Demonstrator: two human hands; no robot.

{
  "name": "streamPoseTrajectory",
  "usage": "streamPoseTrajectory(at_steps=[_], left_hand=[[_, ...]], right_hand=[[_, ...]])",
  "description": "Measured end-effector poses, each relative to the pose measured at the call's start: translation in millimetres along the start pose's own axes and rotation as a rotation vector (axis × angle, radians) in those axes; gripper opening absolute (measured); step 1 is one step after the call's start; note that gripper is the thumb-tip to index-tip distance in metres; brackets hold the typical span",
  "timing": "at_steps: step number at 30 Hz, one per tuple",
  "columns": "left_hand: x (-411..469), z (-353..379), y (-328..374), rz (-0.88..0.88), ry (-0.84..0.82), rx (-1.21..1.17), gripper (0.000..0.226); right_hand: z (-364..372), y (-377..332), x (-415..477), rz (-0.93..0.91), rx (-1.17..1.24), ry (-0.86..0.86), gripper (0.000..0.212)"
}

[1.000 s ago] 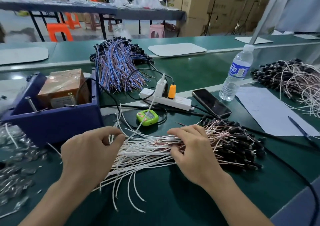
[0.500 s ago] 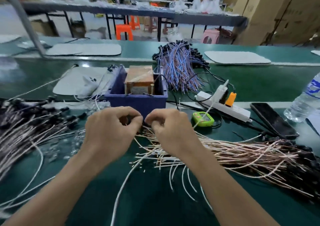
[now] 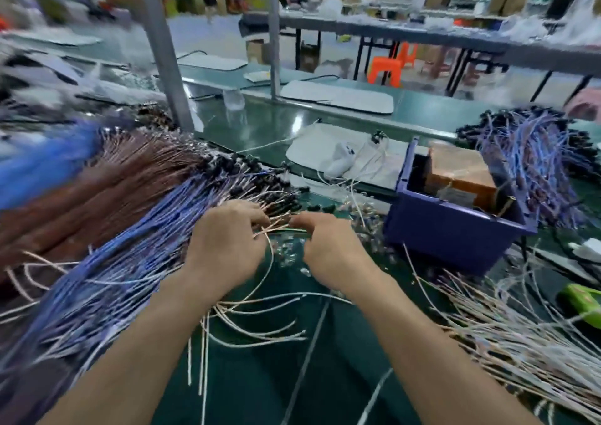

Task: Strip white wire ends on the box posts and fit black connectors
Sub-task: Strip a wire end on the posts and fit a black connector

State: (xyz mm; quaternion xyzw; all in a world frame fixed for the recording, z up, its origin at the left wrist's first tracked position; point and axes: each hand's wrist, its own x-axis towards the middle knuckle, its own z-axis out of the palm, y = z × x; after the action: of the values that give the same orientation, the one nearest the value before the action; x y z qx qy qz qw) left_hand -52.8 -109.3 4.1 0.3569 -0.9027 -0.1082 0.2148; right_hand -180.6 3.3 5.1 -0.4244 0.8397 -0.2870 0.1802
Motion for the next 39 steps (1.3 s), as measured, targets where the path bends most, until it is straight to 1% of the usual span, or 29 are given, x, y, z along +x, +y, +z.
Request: streamPoseTrajectory(at_steps=[3, 5, 7, 9, 11, 13, 14, 16, 18, 20, 23, 24, 27, 28, 30, 33, 34, 36, 38, 39], left_hand=[[1.5, 0.2, -28.3, -0.04, -0.126, 0.021, 0.036], [-1.0, 3.4, -37.2, -0.054, -0.163, 0.033, 0.042], [-2.0, 7.3, -40.6, -0.062, -0.115, 0.036, 0.048], [-0.3, 9.7, -41.5, -0.095, -0.03, 0.04, 0.054], [4.4, 11.9, -43.7, -0.12, 0.003, 0.047, 0.054], [9.0, 14.4, -45.2, -0.119, 0.018, 0.025, 0.05], [11.1, 15.6, -46.0, -0.109, 0.031, 0.01, 0.047], [15.1, 17.7, -47.4, -0.09, 0.042, 0.01, 0.041], [18.6, 20.0, -49.0, -0.081, 0.031, 0.022, 0.037], [20.8, 21.2, -50.1, -0.077, 0.028, 0.013, 0.032], [18.9, 21.3, -49.3, -0.084, 0.054, -0.008, 0.024], [18.0, 21.2, -48.5, -0.086, 0.066, -0.019, 0.022], [16.3, 19.3, -47.7, -0.107, 0.087, -0.05, 0.023], [16.0, 17.7, -46.2, -0.107, 0.092, -0.054, 0.025], [16.5, 14.4, -40.9, -0.099, 0.111, -0.059, 0.031], [21.7, 8.4, -28.5, -0.096, 0.148, -0.145, 0.034], [24.0, 5.1, -23.3, -0.099, 0.149, -0.214, 0.031], [29.0, -4.1, -14.2, -0.1, 0.128, -0.442, 0.025], [33.3, -17.7, -7.4, -0.091, 0.075, -0.678, 0.019], [34.8, -25.5, -3.3, -0.077, 0.044, -0.741, 0.016]], right_hand=[[14.3, -9.1, 15.5, -0.017, -0.061, -0.055, 0.069], [22.5, -13.2, 23.1, -0.023, -0.101, -0.032, 0.071], [29.0, -15.8, 32.3, -0.017, -0.142, 0.057, 0.072], [32.7, -17.4, 42.6, -0.015, -0.169, 0.12, 0.07], [32.0, -18.8, 54.4, -0.02, -0.184, 0.13, 0.073], [28.3, -19.7, 66.1, -0.036, -0.22, 0.12, 0.077], [26.2, -20.6, 71.3, -0.046, -0.24, 0.124, 0.076], [22.3, -21.7, 81.7, -0.07, -0.271, 0.193, 0.066], [19.6, -22.6, 89.7, -0.072, -0.302, 0.272, 0.064], [18.0, -23.2, 96.1, -0.079, -0.355, 0.274, 0.063], [16.9, -24.7, 101.7, -0.102, -0.438, 0.213, 0.056], [14.9, -25.7, 102.5, -0.106, -0.46, 0.207, 0.052], [5.0, -27.5, 102.6, -0.144, -0.511, 0.261, 0.022], [0.9, -27.8, 100.8, -0.156, -0.508, 0.271, 0.016], [-9.8, -28.1, 94.8, -0.177, -0.458, 0.238, 0.013], [-33.0, -34.1, 78.3, -0.21, -0.243, 0.133, 0.015], [-41.1, -37.2, 71.9, -0.224, -0.158, 0.116, 0.015], [-57.3, -40.3, 56.8, -0.23, -0.007, 0.11, 0.016], [-73.3, -34.6, 39.7, -0.22, 0.097, 0.152, 0.019], [-81.0, -29.0, 30.2, -0.206, 0.124, 0.177, 0.02]])
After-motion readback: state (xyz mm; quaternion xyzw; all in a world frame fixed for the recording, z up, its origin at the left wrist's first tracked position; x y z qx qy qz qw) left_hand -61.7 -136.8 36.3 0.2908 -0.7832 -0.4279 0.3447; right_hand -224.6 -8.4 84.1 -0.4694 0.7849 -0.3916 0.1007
